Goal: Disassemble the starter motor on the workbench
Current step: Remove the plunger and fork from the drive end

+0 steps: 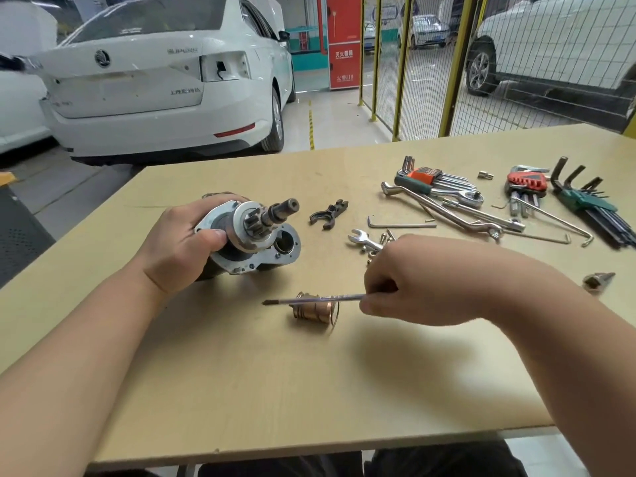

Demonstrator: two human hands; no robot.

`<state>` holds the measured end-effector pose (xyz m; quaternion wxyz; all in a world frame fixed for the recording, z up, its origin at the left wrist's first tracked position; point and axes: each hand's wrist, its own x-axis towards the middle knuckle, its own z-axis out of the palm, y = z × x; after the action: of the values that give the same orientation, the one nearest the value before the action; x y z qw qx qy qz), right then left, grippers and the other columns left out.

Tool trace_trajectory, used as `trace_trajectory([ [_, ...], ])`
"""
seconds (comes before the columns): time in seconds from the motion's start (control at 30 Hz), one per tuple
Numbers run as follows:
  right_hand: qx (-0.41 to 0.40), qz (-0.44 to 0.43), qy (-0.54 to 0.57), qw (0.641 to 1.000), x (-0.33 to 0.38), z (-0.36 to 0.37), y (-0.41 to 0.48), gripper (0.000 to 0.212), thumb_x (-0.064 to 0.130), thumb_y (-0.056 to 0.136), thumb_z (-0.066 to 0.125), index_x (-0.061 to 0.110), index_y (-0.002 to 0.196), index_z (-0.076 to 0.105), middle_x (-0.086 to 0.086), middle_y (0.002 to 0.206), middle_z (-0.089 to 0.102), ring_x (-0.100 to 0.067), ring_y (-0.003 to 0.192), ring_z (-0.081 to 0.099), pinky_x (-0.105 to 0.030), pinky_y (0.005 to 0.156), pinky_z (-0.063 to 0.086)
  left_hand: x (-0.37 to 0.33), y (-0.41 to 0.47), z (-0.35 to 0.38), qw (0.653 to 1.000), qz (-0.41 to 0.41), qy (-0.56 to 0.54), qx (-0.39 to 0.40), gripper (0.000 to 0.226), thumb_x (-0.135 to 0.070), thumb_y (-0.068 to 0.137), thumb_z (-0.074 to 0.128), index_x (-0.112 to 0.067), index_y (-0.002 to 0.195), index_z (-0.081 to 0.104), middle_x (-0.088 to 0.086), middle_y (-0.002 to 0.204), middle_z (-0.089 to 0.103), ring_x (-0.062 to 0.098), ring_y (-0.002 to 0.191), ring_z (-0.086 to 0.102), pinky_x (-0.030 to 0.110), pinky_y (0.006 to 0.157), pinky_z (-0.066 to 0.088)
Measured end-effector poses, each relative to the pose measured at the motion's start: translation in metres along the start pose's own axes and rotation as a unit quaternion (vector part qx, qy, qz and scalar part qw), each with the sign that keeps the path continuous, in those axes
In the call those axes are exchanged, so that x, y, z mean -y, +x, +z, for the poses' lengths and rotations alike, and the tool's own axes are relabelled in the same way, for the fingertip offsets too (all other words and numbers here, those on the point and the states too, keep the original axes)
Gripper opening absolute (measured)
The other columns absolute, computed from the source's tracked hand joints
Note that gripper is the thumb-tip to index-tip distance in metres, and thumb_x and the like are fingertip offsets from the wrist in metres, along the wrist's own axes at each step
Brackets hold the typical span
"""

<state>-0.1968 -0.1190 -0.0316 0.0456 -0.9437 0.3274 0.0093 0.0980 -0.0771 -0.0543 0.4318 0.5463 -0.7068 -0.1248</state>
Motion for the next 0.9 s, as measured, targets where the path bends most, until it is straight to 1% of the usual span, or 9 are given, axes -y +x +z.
trace_trajectory([
  [0.13, 0.035, 0.017, 0.001, 0.999, -0.001, -0.003, 0.0, 0.036, 0.045, 0.089, 0.05, 0.015, 0.07, 0.059, -0.001, 0.059, 0.053, -0.014, 0.052, 0.045, -0.029, 0.048, 0.035, 0.003, 0.002, -0.001, 1.0, 0.013, -0.003, -0.02, 0.038, -0.037, 0.061, 0.044, -0.048, 0.09, 0.066, -0.02, 0.089, 0.067, 0.007, 0.084, 0.059, 0.019, 0.071, 0.045],
  [0.23, 0.029, -0.029, 0.023, 0.999, 0.011, 0.001, 0.001, 0.031, 0.043, 0.089, 0.049, 0.017, 0.076, 0.061, -0.001, 0.063, 0.057, -0.018, 0.057, 0.052, -0.031, 0.052, 0.043, 0.007, 0.002, 0.0, 0.999, 0.012, -0.019, -0.046, 0.038, -0.038, 0.061, 0.045, -0.033, 0.092, 0.066, -0.019, 0.085, 0.068, 0.008, 0.081, 0.059, 0.02, 0.069, 0.044],
  [0.33, 0.026, -0.056, 0.001, 0.998, 0.034, 0.015, 0.006, 0.028, 0.04, 0.089, 0.048, 0.017, 0.073, 0.053, 0.001, 0.063, 0.051, -0.019, 0.053, 0.05, -0.028, 0.045, 0.036, 0.009, 0.001, 0.002, 0.998, 0.013, -0.036, -0.059, 0.038, -0.036, 0.062, 0.045, -0.04, 0.089, 0.071, -0.017, 0.083, 0.07, 0.007, 0.079, 0.061, 0.018, 0.066, 0.047],
  [0.43, -0.006, -0.002, -0.051, 0.999, 0.042, 0.026, 0.013, 0.031, 0.034, 0.09, 0.047, 0.018, 0.065, 0.041, 0.003, 0.064, 0.043, -0.017, 0.05, 0.044, -0.024, 0.044, 0.032, 0.009, 0.001, 0.004, 0.996, 0.01, -0.051, -0.069, 0.041, -0.033, 0.063, 0.043, -0.046, 0.088, 0.073, -0.019, 0.081, 0.071, 0.003, 0.077, 0.063, 0.014, 0.064, 0.047],
  [0.5, -0.023, 0.053, -0.066, 0.996, 0.034, 0.026, 0.015, 0.032, 0.03, 0.09, 0.047, 0.024, 0.06, 0.041, 0.004, 0.064, 0.042, -0.016, 0.051, 0.042, -0.024, 0.046, 0.034, 0.009, 0.002, 0.005, 0.994, -0.001, -0.08, -0.075, 0.041, -0.029, 0.064, 0.043, -0.043, 0.086, 0.074, -0.017, 0.08, 0.071, 0.004, 0.077, 0.064, 0.015, 0.064, 0.048],
  [0.53, -0.021, 0.077, -0.071, 0.994, 0.029, 0.024, 0.016, 0.033, 0.03, 0.091, 0.047, 0.021, 0.06, 0.038, 0.004, 0.064, 0.042, -0.016, 0.052, 0.042, -0.024, 0.048, 0.036, 0.009, 0.003, 0.005, 0.992, -0.007, -0.095, -0.077, 0.041, -0.022, 0.067, 0.042, -0.04, 0.085, 0.075, -0.016, 0.079, 0.072, 0.004, 0.077, 0.064, 0.015, 0.064, 0.048],
  [0.63, 0.004, 0.112, -0.069, 0.991, 0.012, 0.015, 0.016, 0.031, 0.034, 0.092, 0.045, 0.016, 0.066, 0.046, 0.002, 0.067, 0.047, -0.016, 0.055, 0.046, -0.024, 0.049, 0.036, 0.009, 0.005, 0.004, 0.989, -0.024, -0.121, -0.084, 0.054, -0.005, 0.07, 0.033, -0.036, 0.078, 0.076, -0.016, 0.076, 0.071, 0.002, 0.074, 0.064, 0.013, 0.062, 0.048],
  [0.73, 0.033, 0.093, -0.044, 0.994, 0.004, 0.002, 0.012, 0.033, 0.041, 0.093, 0.045, 0.017, 0.076, 0.06, 0.002, 0.066, 0.051, -0.013, 0.055, 0.046, -0.025, 0.046, 0.03, 0.007, 0.005, 0.003, 0.988, -0.035, -0.123, -0.088, 0.055, -0.006, 0.067, 0.033, -0.036, 0.077, 0.077, -0.015, 0.076, 0.072, 0.003, 0.075, 0.064, 0.016, 0.062, 0.05],
  [0.9, 0.041, 0.085, 0.006, 0.996, 0.002, -0.002, 0.013, 0.037, 0.044, 0.092, 0.047, 0.017, 0.067, 0.057, 0.003, 0.06, 0.051, -0.013, 0.051, 0.049, -0.026, 0.046, 0.033, 0.007, 0.005, 0.003, 0.988, -0.043, -0.118, -0.09, 0.051, -0.006, 0.065, 0.034, -0.034, 0.073, 0.076, -0.013, 0.072, 0.07, 0.005, 0.072, 0.063, 0.016, 0.059, 0.048],
])
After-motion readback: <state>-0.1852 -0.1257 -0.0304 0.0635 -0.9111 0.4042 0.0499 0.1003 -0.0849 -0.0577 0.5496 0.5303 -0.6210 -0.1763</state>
